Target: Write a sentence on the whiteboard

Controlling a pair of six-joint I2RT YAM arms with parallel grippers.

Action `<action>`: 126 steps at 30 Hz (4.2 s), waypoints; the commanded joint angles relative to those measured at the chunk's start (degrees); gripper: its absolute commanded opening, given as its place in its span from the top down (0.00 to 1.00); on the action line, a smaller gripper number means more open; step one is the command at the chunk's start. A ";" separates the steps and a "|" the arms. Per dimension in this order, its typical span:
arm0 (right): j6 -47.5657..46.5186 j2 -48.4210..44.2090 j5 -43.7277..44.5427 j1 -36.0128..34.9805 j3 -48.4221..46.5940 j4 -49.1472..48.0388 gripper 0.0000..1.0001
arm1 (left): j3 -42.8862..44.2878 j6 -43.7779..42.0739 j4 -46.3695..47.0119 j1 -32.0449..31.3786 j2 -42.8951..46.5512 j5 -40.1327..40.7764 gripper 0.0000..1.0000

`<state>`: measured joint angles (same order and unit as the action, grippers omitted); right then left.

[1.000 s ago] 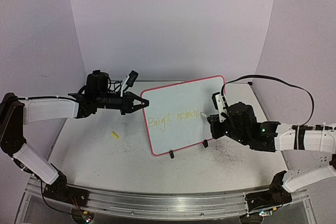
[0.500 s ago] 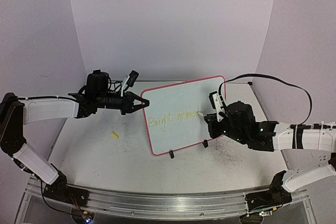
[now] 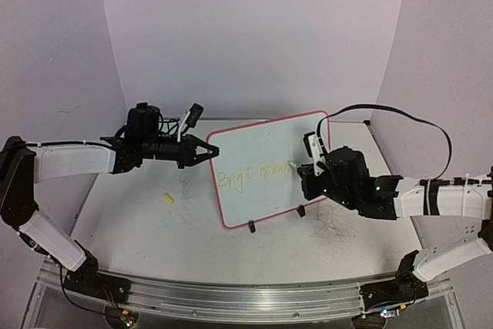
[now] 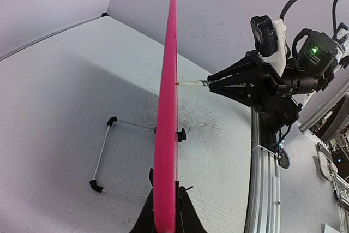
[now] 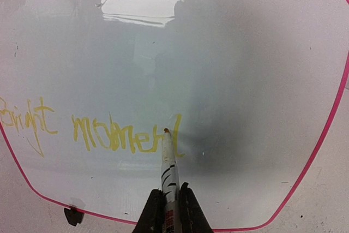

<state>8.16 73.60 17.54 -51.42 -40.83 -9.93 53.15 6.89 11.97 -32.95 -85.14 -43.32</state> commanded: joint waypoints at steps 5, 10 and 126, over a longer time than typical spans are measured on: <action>1.94 -0.37 6.98 0.19 -2.23 2.26 1.00 | -0.09 -6.80 -4.08 -0.36 -0.73 3.24 1.00; -0.33 -9.99 -1.22 0.19 2.40 0.07 1.00 | -0.19 -6.80 -4.15 -0.37 -0.52 3.72 1.00; 0.86 -2.09 6.05 1.38 2.09 1.39 1.00 | 0.35 -6.80 -4.92 -0.85 -1.33 3.51 1.00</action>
<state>7.78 72.07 21.28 -50.39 -38.26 -9.20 53.25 6.52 11.92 -33.21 -85.14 -43.26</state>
